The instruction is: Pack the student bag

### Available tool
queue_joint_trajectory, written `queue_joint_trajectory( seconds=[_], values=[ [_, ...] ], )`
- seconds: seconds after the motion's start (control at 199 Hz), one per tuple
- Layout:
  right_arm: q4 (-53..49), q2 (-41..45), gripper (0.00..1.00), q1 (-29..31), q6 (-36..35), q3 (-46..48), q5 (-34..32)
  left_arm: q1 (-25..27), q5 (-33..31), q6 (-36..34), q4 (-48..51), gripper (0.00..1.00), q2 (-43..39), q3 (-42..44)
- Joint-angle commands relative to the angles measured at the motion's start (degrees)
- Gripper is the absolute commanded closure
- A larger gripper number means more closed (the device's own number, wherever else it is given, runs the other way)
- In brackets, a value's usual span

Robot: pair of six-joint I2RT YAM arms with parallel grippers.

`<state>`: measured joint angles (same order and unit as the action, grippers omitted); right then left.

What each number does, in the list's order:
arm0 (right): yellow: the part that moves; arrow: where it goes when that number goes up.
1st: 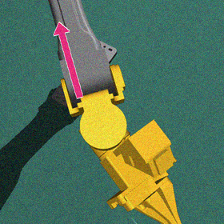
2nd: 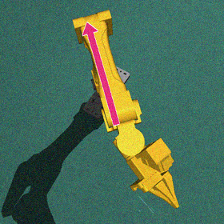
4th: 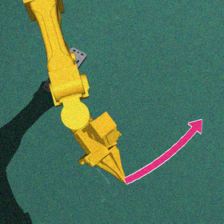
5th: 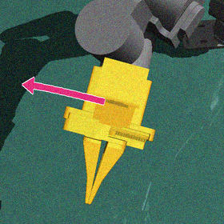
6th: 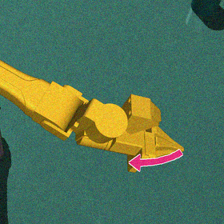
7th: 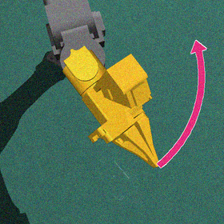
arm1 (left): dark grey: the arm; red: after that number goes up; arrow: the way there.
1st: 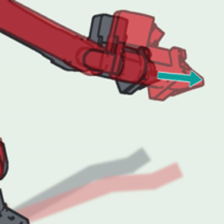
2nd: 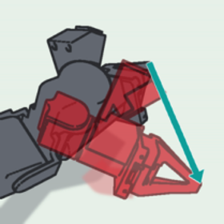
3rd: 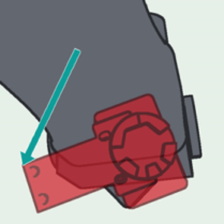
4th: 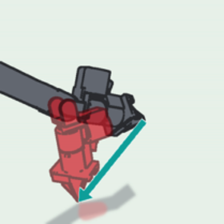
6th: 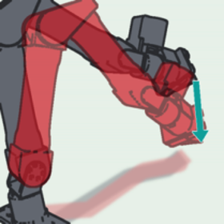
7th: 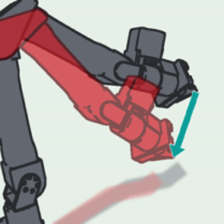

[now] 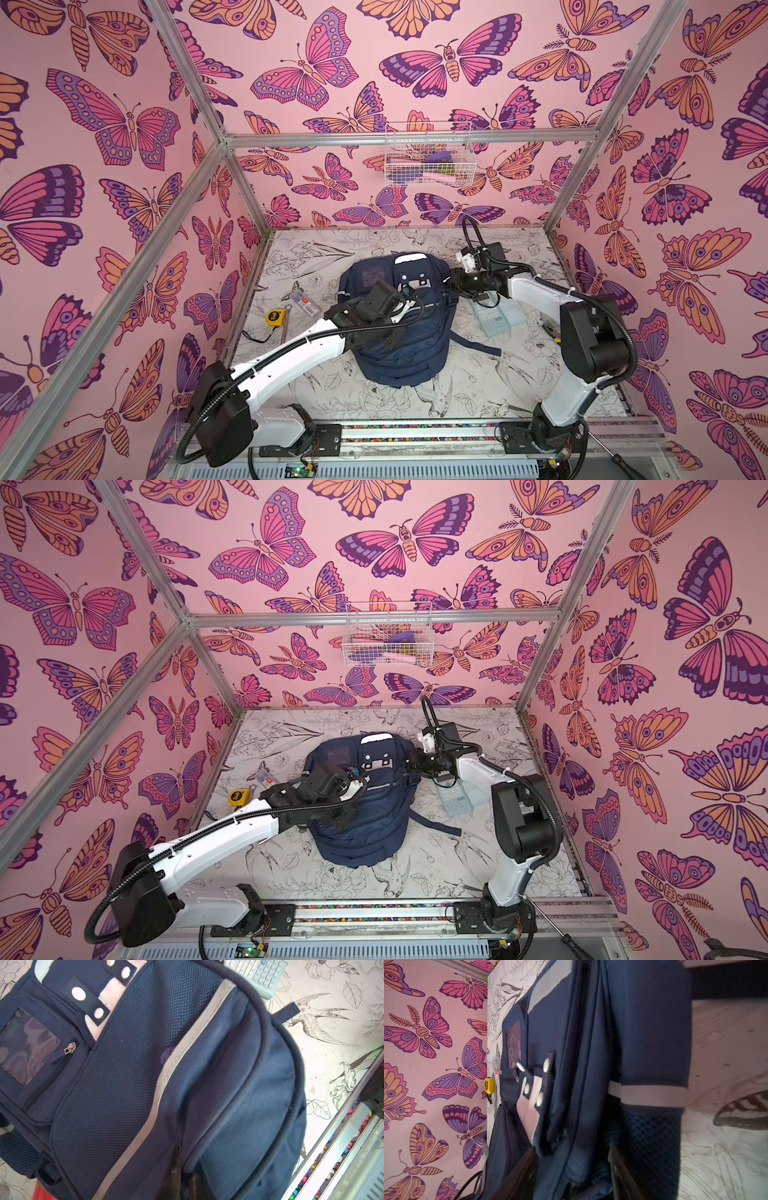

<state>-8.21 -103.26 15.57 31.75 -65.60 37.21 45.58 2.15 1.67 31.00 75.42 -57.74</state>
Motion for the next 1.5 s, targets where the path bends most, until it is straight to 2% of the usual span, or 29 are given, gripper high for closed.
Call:
queue_joint_trajectory(
  seconds=[0.0, 0.376, 0.426, 0.792, 0.892, 1.173, 1.499],
  values=[
    [6.49, -1.05, 0.43, -0.55, 2.26, 0.99, 8.66, -0.92, 0.58, 2.69, -2.76, 1.0, -1.87, 1.52],
    [20.19, 8.29, 0.57, -0.56, 10.52, 14.55, 13.83, -3.66, 3.54, 6.19, -4.02, 1.0, -1.91, 1.13],
    [21.59, 9.29, 0.59, -0.53, 10.95, 15.73, 14.4, -3.7, 3.78, 5.98, -4.02, 1.0, -4.4, 1.22],
    [21.74, 9.62, 0.74, -0.24, 10.54, 15.51, 15.82, -3.75, 4.48, 5.12, -4.11, 1.0, -6.24, 1.48],
    [24.51, 9.4, 0.75, -0.14, 12.0, 16.81, 17.05, -3.74, 4.52, 5.01, -4.11, 1.0, -6.55, 1.65],
    [23.42, 7.87, 0.77, 0.02, 10.81, 18.2, 18.58, -3.82, 4.79, 4.74, -4.12, 1.0, -6.58, 1.62],
    [21.53, 4.78, 0.78, -0.02, 9.1, 17.71, 16.25, -4.23, 5.8, 4.4, -4.2, 1.0, -6.6, 1.66]
  ],
)
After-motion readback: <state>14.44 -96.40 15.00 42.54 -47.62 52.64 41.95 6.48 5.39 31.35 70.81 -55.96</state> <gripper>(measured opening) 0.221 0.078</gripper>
